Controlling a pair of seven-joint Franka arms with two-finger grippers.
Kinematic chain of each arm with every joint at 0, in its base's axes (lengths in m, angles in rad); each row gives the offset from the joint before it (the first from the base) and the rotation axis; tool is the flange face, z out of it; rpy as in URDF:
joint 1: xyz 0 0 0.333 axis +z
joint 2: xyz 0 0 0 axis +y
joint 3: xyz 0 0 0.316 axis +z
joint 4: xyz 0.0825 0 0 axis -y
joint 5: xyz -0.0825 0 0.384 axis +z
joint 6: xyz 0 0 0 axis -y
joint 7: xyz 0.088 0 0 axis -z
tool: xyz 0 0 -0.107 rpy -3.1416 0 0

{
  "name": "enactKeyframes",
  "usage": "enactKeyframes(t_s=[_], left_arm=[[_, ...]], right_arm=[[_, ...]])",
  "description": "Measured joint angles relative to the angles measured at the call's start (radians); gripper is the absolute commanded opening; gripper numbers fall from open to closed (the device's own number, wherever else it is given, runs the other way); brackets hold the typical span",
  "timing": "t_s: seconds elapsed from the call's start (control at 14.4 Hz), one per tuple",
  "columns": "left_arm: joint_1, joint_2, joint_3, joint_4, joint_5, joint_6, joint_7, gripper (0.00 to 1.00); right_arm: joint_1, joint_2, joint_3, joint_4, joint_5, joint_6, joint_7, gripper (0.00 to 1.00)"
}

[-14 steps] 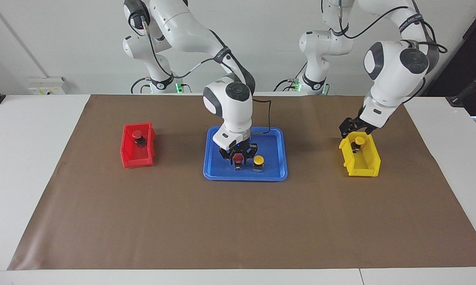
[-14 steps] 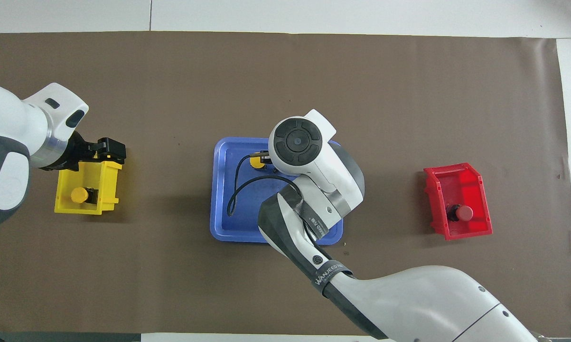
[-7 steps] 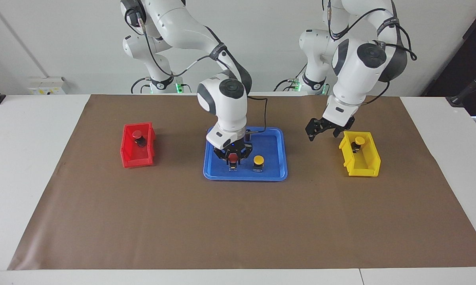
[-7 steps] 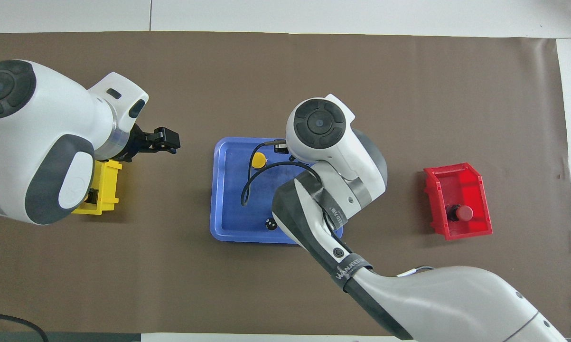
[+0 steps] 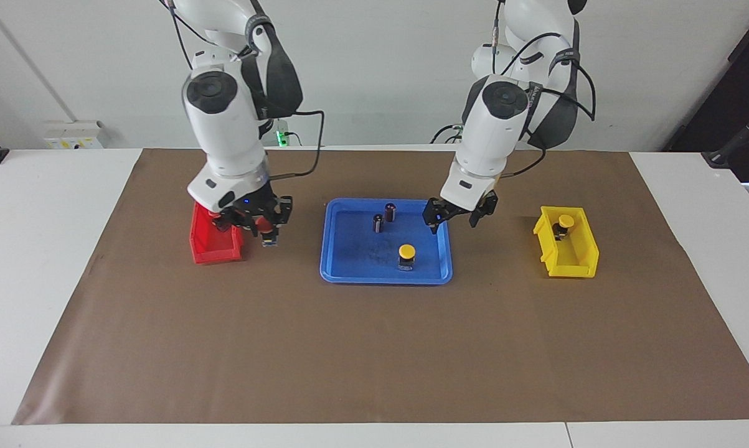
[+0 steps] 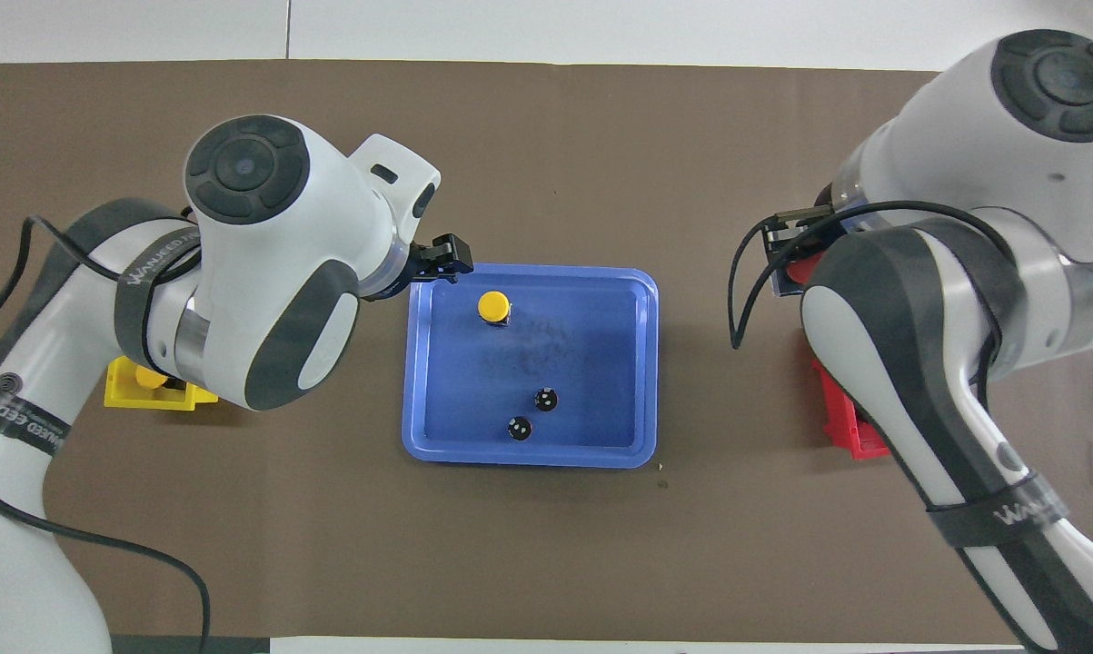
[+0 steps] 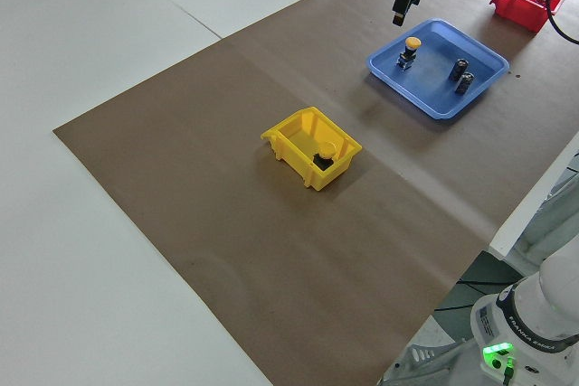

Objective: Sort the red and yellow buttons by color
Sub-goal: 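Carry the red button to the red bin while the left gripper reaches yellow, then grasp the last yellow button with the left gripper while the right releases red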

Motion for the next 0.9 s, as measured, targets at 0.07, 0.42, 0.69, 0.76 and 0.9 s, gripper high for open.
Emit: enactKeyframes(t_s=[0.07,0.42,0.69,0.76,0.9], left_arm=[[-0.021,0.028,0.0,0.011,0.0,0.008,-0.017,1.0],[-0.074,0.189,0.001,0.122,0.013,0.027,-0.092,0.99],[-0.077,0.223,0.004,0.139,0.016,0.057,-0.098,0.93],[-0.077,0.223,0.006,0.14,0.016,0.061,-0.099,0.88],[-0.077,0.224,0.007,0.136,0.017,0.068,-0.099,0.87]], right_arm=[[-0.036,-0.014,0.0,-0.03,0.001,0.0,-0.052,0.21],[-0.183,-0.052,0.0,-0.184,0.048,0.108,-0.27,0.21],[-0.207,-0.099,0.001,-0.334,0.052,0.224,-0.298,0.21],[-0.207,-0.108,0.004,-0.359,0.052,0.24,-0.298,0.21],[-0.207,-0.119,0.006,-0.394,0.052,0.259,-0.3,0.21]])
